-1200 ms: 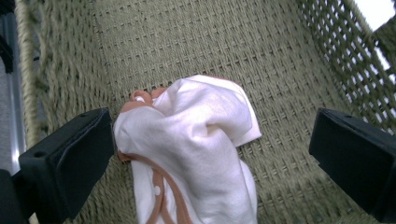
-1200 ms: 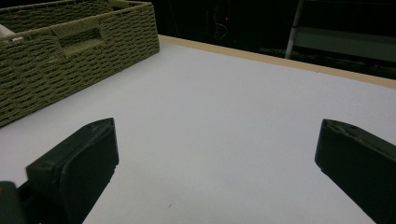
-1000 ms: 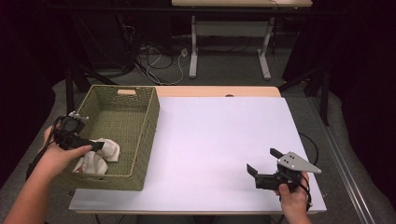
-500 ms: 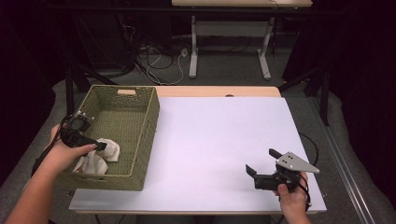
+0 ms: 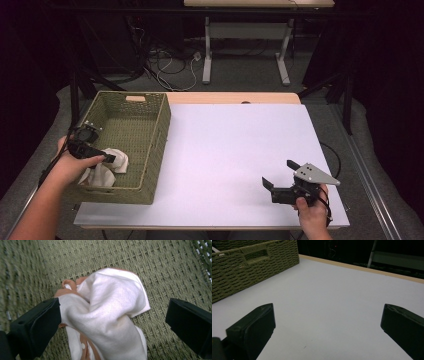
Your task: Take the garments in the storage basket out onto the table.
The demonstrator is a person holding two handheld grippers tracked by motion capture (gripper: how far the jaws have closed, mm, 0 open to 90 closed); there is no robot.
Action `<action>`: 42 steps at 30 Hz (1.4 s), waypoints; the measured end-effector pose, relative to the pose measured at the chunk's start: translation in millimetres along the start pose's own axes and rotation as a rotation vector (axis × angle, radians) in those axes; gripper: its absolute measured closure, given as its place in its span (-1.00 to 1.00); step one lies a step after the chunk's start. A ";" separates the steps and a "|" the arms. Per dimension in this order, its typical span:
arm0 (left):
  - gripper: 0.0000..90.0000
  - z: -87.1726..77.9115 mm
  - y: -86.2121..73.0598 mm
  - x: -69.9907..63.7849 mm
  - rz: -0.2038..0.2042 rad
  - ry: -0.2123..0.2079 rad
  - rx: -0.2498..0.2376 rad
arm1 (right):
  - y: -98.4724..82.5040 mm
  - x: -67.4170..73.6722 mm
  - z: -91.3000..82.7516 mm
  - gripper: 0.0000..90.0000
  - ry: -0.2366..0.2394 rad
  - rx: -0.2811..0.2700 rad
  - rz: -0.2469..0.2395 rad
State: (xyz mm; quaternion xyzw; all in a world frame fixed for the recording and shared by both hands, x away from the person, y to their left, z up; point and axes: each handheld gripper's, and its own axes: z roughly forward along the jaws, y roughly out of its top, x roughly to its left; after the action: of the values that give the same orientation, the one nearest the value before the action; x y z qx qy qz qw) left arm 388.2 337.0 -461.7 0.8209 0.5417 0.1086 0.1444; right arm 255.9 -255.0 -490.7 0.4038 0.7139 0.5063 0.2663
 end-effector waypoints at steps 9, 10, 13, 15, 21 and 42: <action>-0.99 11.2 1.5 3.3 -0.010 -0.006 0.029 | -0.7 -0.3 0.8 -1.00 0.003 0.009 -0.006; -0.99 12.5 1.8 3.5 -0.002 -0.003 0.032 | -0.8 -0.1 0.8 -1.00 0.003 0.010 -0.005; -0.99 16.4 3.0 2.2 0.009 0.008 0.042 | -0.9 0.4 1.0 -1.00 0.002 0.015 -0.001; -0.99 19.3 3.4 1.8 0.009 0.006 0.051 | -1.2 0.8 1.7 -1.00 0.004 0.007 -0.001; -0.99 26.0 3.9 4.3 0.005 -0.016 0.074 | -1.4 0.9 2.1 -1.00 0.007 0.010 -0.003; -0.99 43.7 1.2 8.6 0.018 -0.017 0.125 | -2.0 2.7 2.8 -1.00 0.005 0.020 0.001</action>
State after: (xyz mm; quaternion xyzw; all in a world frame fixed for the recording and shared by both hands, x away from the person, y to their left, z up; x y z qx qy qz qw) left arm 407.3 339.3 -501.9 0.8340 0.5389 0.0689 0.0964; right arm 256.1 -251.6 -493.5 0.4055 0.7194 0.5005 0.2601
